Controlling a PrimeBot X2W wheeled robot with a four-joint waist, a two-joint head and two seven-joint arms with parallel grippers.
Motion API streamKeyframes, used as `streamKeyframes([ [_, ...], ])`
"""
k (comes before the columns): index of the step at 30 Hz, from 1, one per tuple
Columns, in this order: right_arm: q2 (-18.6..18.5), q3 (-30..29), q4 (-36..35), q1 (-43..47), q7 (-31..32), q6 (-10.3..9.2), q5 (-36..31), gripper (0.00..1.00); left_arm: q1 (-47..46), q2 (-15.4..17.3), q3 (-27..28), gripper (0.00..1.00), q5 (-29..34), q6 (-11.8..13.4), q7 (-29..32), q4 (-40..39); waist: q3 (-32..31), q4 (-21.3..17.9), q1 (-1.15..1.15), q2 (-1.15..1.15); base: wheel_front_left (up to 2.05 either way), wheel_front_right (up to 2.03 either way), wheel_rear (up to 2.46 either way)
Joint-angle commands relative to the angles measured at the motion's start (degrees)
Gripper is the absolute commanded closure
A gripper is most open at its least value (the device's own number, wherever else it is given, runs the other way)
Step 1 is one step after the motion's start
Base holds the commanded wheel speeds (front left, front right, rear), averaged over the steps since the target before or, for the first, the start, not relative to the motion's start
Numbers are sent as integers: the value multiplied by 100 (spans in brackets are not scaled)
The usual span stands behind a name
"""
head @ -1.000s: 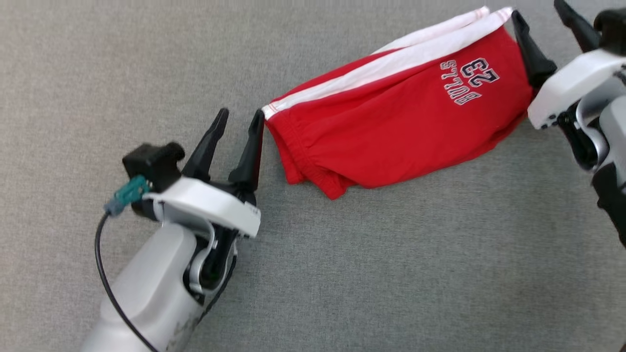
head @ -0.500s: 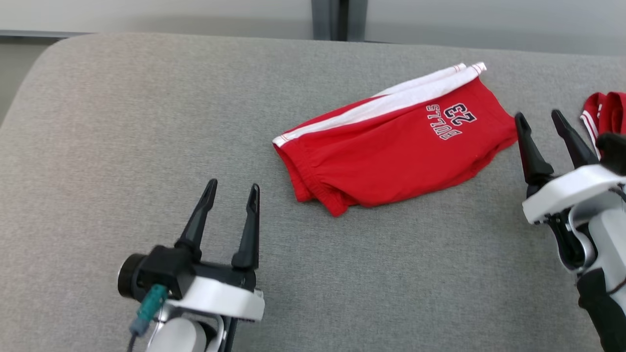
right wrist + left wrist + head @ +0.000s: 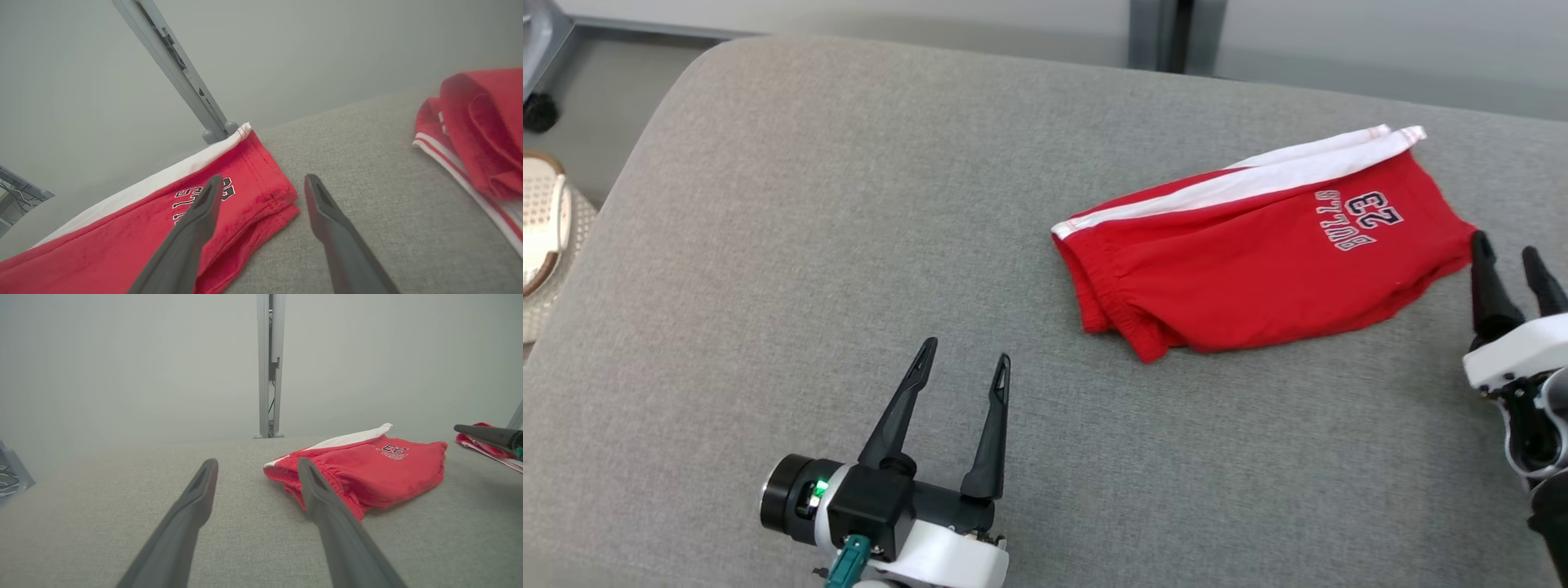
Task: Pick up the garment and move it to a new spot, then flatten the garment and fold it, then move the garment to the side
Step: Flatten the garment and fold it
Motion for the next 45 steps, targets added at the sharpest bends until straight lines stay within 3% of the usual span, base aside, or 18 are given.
streamKeyframes([
  [1,-72,-38,119,-126,49,1,75,0,-85,-18,-1,0,49,-28,-23,-1,103,102,0,0,0,0,0],
  [7,-140,-22,1007,-643,306,1,225,0,-151,-69,-8,0,112,-112,-23,12,273,239,0,0,0,0,0],
  [14,-77,186,1548,-932,460,1,225,0,-228,-88,-12,0,120,-176,-23,47,324,267,0,0,0,0,0],
  [15,-73,220,1620,-965,479,1,230,13,-235,-90,-14,0,123,-191,-23,52,333,270,0,0,0,0,0],
  [16,-74,251,1691,-992,485,1,232,44,-246,-92,-19,0,124,-197,-23,59,343,277,0,0,0,0,0],
  [17,-46,311,1793,-1042,497,1,258,80,-273,-93,-16,0,122,-226,-23,67,361,287,0,0,0,0,0],
  [18,-29,320,1833,-1062,510,1,295,100,-275,-95,-14,0,117,-242,-23,76,365,288,0,0,0,0,0],
  [27,65,491,1668,-898,107,1,602,100,-205,-97,48,0,150,-309,-23,145,239,132,0,0,0,0,0],
  [37,74,586,693,27,-173,1,1086,100,-37,-97,125,0,232,-408,-24,192,-120,-335,0,0,0,0,0],
  [45,10,53,-174,942,-178,1,741,100,84,-96,199,0,265,-451,-24,210,-346,-702,0,0,0,0,0],
])
